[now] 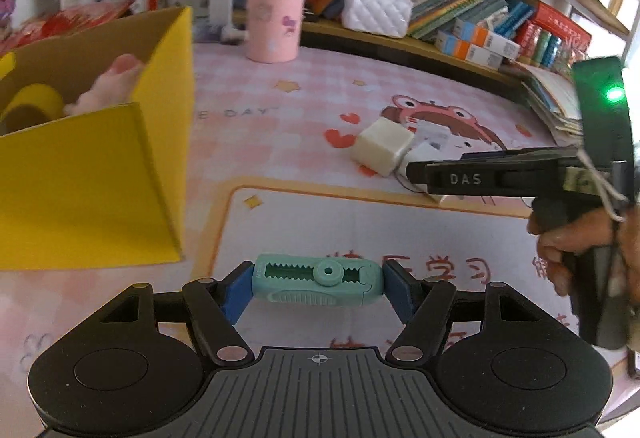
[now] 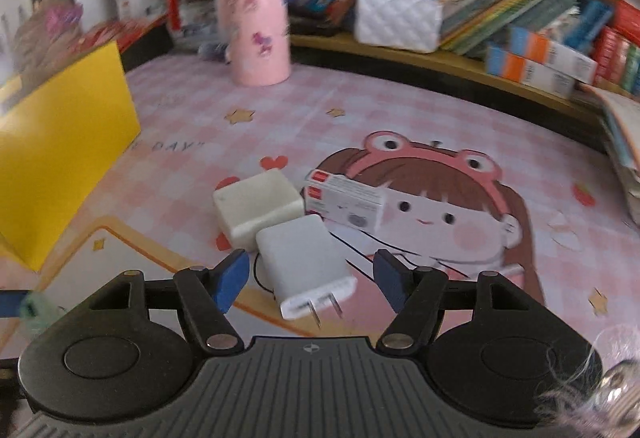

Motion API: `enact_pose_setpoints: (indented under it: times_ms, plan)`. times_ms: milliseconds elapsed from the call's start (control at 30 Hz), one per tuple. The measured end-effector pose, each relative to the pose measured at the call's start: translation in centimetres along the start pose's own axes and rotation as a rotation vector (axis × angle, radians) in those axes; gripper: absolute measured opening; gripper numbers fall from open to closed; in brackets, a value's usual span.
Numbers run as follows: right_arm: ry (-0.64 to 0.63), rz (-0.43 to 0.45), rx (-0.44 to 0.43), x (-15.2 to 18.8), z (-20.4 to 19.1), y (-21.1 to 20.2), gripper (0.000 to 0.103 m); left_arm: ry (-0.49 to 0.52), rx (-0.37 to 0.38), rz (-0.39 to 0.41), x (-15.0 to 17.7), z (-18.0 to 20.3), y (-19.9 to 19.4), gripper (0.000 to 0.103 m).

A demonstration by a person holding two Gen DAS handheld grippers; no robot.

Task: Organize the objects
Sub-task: 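Grasp the mint-green clip with the left tool while the right tool grasps a white charger, then carry the green clip with the left tool while the right tool carries the charger into the box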

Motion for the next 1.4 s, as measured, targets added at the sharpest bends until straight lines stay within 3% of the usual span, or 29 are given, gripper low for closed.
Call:
enact_pose_setpoints:
  times_ms: [67,167,333,733,1400]
  plan:
    - [-0.015,-0.023,-0.001,0.2,-0.1,0.6,0.05,-0.007,-0.009,0.015,0.1,-0.2,-0.7,0.069]
    - [-0.034,-0.015,0.004,0.7,-0.3,0.3,0.046,-0.016,-0.013,0.035,0.1,-0.3,-1.6,0.069]
    - [-0.017,-0.005,0.019,1.2,-0.5,-1.8,0.045,-0.019,-0.008,0.07,-0.1,-0.1,-2.6,0.069]
    - [0.2,-0.071,-0.012,2.9,-3.4,-10.6,0.046,-0.065,0.01,0.134,0.8,-1.6,-5.7,0.069]
    - [0.077,-0.076,-0.08,5.7,-16.8,-17.3,0.046,-0.079,-0.106,0.194,5.2,-8.7,-15.8,0.069]
Point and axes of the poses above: each gripper's, at about its wrist camera, not at the fingertips, and y roughly the way its jaws point, z to its right, x to its underside, the point moved 6 cm from there along y, roughly the way its jaws point, and after that the axes turned 15 degrees about x, right-handed, at the moved point
